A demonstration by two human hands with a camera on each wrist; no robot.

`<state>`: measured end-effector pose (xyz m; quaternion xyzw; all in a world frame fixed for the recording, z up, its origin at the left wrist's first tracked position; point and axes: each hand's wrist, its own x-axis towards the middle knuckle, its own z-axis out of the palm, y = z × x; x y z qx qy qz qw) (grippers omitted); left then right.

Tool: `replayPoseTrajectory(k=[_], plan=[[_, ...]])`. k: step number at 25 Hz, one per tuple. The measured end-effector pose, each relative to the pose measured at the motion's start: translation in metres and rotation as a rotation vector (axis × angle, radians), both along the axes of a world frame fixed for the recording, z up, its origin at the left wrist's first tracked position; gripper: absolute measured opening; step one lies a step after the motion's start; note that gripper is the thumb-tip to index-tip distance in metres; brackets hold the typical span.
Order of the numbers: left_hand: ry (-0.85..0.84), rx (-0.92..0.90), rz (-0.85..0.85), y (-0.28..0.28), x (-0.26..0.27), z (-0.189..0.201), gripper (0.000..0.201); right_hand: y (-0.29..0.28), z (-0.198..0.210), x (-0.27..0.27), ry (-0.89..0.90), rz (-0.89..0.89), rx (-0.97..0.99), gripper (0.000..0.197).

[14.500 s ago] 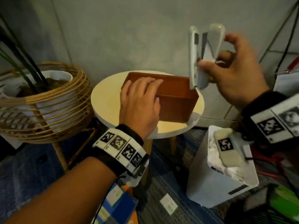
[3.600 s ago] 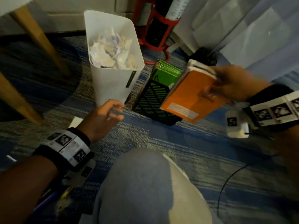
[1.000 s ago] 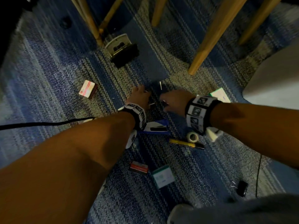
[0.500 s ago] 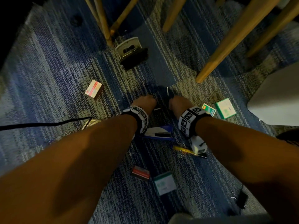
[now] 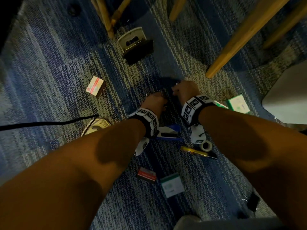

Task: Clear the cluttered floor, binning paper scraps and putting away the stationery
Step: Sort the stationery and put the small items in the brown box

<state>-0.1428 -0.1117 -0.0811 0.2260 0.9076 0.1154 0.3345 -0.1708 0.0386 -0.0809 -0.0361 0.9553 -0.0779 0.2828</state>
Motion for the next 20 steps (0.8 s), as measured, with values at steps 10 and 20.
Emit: replayPoseTrajectory(k=[10,20], plan=[[0.003,0.099,0.22,-0.024,-0.021,0.008,0.019,0.024,0.017,-0.017,-0.046,-0.118,-0.176,0.02],[0.06,0.157,0.469,-0.067,-0.031,0.001,0.038,0.016,0.007,-0.009,0.042,0.092,-0.042,0.02]])
